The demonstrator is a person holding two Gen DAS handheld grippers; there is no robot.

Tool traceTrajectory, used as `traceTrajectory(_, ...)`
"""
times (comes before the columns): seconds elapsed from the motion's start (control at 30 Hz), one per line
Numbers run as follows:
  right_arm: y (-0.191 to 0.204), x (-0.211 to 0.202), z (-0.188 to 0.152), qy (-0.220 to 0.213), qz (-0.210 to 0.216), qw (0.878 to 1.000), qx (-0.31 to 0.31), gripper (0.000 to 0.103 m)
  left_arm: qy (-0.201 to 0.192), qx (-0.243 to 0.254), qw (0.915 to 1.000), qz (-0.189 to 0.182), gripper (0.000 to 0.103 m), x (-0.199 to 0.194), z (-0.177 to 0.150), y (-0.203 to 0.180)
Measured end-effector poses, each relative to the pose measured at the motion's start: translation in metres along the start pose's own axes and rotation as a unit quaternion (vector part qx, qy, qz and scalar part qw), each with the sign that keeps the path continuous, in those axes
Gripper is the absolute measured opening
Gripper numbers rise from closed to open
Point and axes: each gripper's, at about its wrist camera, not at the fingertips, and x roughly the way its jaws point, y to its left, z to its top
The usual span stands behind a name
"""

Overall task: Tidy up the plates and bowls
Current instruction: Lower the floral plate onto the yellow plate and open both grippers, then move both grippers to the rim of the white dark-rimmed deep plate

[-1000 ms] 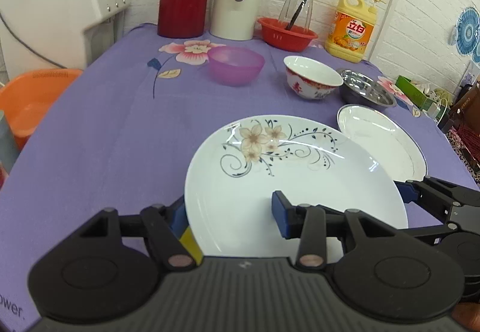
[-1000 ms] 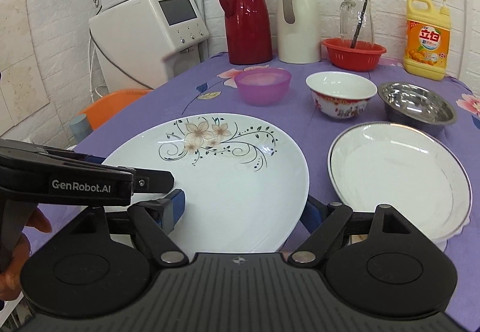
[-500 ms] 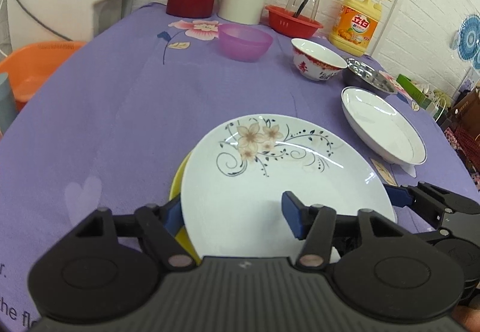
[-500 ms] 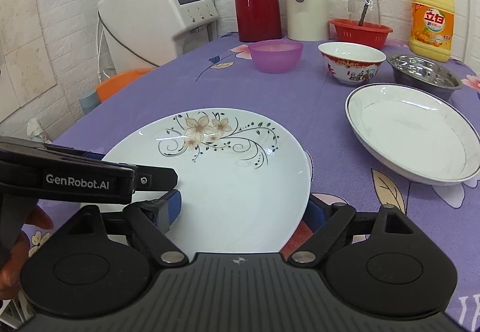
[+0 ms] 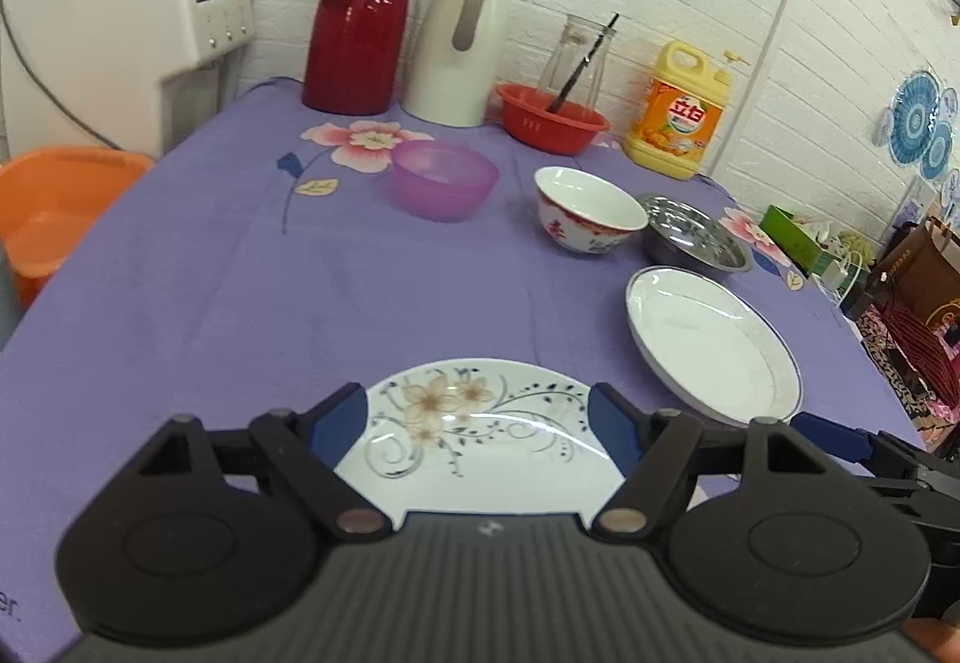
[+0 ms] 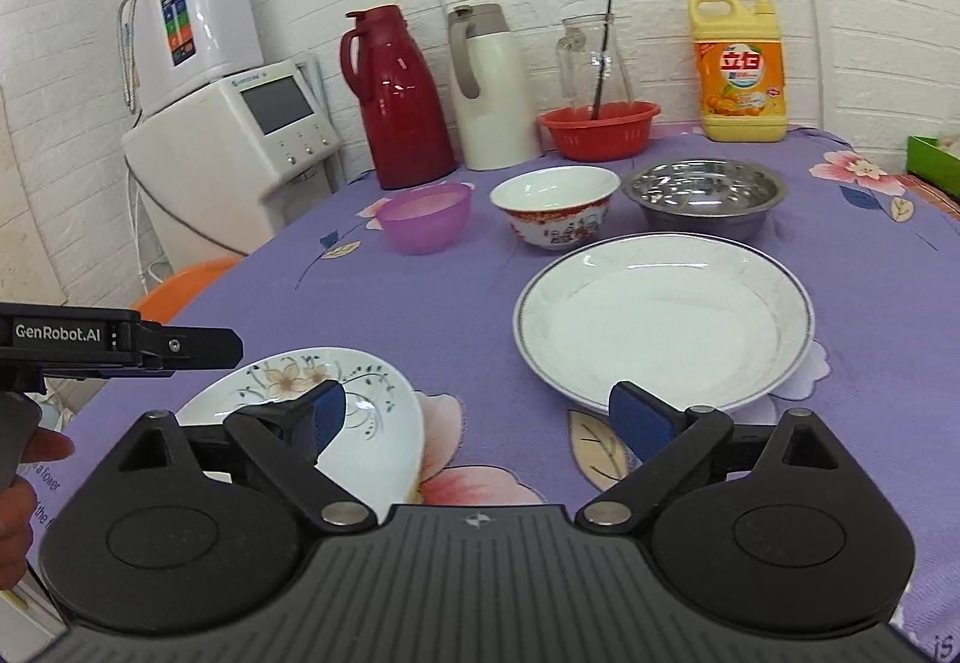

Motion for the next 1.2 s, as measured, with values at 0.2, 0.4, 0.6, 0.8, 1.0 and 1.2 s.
traceTrajectory(0.2, -0.046, -0.011, 0.002, -0.014, -0.048, 0.998, 0.041, 0.103, 0.023, 0.014, 0.9991, -0.032, 0.075, 0.028, 0.005, -0.036)
traceTrajectory(0.4, -0.093, 0.018, 0.028, -0.022, -0.09, 0.994, 0.055, 0.103, 0.065, 0.009, 0.9969, -0.042, 0.076, 0.084, 0.038, -0.056)
traceTrajectory(0.6, -0.117, 0.063, 0.033, 0.036, -0.096, 0.993, 0.051, 0.103, 0.106, 0.011, 0.9939, -0.029, 0.076, 0.146, 0.055, -0.079)
traceTrajectory(0.8, -0.114, 0.071, 0.029, 0.051, -0.091, 0.994, 0.034, 0.103, 0.138, 0.03, 0.9896, -0.027, 0.076, 0.185, 0.05, -0.094)
traceTrajectory(1.0, -0.115, 0.075, 0.028, 0.046, -0.091, 0.994, 0.024, 0.103, 0.122, 0.066, 0.9902, -0.011, 0.076, 0.191, 0.046, -0.102)
traceTrajectory(1.2, -0.11, 0.076, 0.033, 0.066, -0.102, 0.992, 0.016, 0.103, 0.125, 0.055, 0.9901, -0.031, 0.076, 0.189, 0.047, -0.101)
